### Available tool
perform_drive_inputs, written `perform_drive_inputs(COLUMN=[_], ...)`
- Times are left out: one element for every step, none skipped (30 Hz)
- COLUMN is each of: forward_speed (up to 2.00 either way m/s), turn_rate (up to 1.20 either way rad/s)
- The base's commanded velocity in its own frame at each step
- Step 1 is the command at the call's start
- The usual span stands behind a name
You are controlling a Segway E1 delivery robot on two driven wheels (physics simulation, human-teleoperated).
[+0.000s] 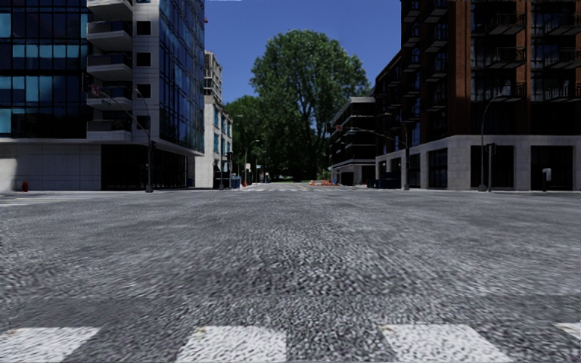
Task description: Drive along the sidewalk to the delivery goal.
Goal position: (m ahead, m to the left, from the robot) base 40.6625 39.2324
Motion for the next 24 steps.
perform_drive_inputs(forward_speed=[0.00,0.00,0.00,0.00,0.00,0.00,0.00,0.00,0.00,0.00,0.00,0.00,0.00,0.00,0.00,0.00,0.00,0.00,0.00,0.00,0.00,0.00,0.00,0.00], turn_rate=[0.49,0.49,0.49,0.49,0.49,0.49,0.49,0.49,0.49,0.49,0.49,0.51,0.51,0.51,0.52,0.52,0.52,0.52,0.52,0.52,0.52,0.53,0.54,0.55])
